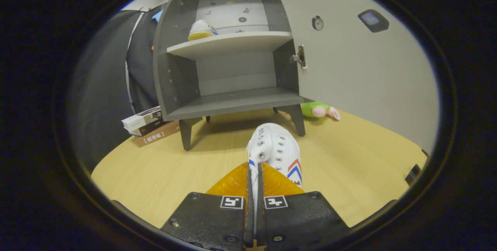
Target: Open the shoe cabinet door, grab the shoes and put them into the shoe cabinet, then close the shoe cabinet door.
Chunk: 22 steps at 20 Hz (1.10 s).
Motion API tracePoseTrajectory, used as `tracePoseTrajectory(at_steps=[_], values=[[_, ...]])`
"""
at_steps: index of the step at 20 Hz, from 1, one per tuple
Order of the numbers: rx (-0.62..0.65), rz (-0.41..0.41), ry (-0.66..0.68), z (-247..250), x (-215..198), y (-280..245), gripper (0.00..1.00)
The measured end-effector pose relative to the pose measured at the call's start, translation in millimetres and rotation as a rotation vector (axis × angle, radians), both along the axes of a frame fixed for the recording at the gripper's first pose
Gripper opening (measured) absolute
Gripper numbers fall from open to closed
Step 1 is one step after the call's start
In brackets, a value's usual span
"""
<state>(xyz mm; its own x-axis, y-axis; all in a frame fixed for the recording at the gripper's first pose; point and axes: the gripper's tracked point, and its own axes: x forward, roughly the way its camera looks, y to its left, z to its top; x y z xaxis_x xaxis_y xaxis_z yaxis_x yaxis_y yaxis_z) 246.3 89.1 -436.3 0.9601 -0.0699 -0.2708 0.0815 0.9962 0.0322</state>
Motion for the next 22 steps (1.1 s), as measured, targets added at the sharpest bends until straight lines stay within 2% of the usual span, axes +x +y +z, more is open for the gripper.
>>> tracePoseTrajectory(at_steps=[6, 11, 16, 22], values=[[-0.029, 0.133, -0.126, 102, -41, 35, 0.06], [-0.048, 0.201, -0.211, 207, -67, 57, 0.06], [-0.037, 0.220, -0.222, 294, -76, 60, 0.06], [-0.176, 0.180, -0.287, 402, -76, 49, 0.06]])
